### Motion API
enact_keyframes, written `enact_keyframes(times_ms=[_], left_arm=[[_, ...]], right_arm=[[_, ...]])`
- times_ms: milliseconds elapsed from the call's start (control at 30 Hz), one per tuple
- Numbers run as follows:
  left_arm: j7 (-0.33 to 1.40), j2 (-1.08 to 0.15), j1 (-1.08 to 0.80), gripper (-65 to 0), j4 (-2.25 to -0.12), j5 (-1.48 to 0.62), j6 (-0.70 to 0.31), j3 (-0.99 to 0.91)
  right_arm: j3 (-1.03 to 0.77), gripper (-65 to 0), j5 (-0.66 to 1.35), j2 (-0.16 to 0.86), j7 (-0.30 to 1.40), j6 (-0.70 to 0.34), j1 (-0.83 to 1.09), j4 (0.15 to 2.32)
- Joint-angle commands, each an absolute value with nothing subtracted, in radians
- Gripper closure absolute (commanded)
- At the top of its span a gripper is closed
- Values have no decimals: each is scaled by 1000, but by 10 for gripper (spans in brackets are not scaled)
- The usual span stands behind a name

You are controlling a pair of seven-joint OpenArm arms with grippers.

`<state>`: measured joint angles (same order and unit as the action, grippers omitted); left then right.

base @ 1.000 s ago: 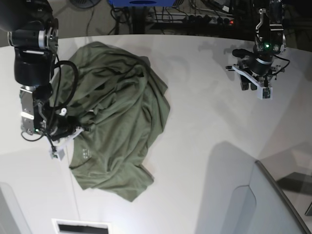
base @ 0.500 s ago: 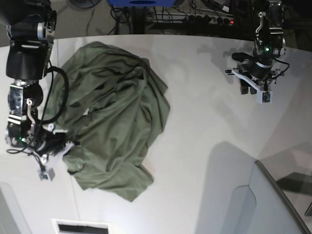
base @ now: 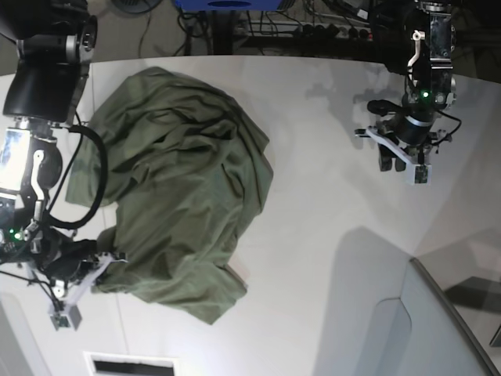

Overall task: Layout the t-shirt on the table in an organized manner, then fold the t-shirt properly
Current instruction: 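Lift the shirt with the right gripper, shaking it loose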

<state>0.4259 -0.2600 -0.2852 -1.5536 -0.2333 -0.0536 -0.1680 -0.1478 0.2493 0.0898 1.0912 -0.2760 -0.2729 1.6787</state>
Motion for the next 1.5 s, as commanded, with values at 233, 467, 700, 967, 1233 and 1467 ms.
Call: enact_keyframes(times_ms=[233,467,700,967,1233,1467], left_arm=[[407,-272,-286,-174,-1563,-228,-53,-162],[407,-331,-285,-174,-1570,-236,-53,-174],[414,-338,-265,-174,-1590,-236,-53,-406],[415,-355,-265,-174,-1593,-236,-166,-499],[415,-317,-245,-174,-1596,-234,-216,-483],[415,-318,-234,-174,-1620,-236,-217,-366]], right_arm=[[-145,-8,259,93,1078,-278,-338,1753],[183,-8,252,-71,1040,-280,-260,1816],[541,-8,259,-131,894,-268,-211,1690],[854,-15,483,-136,659,-147,-249,1314],[932,-71,730,-134,547,-147,-297,1023],[928,-317,768,-79,550,-145,-291,1162]])
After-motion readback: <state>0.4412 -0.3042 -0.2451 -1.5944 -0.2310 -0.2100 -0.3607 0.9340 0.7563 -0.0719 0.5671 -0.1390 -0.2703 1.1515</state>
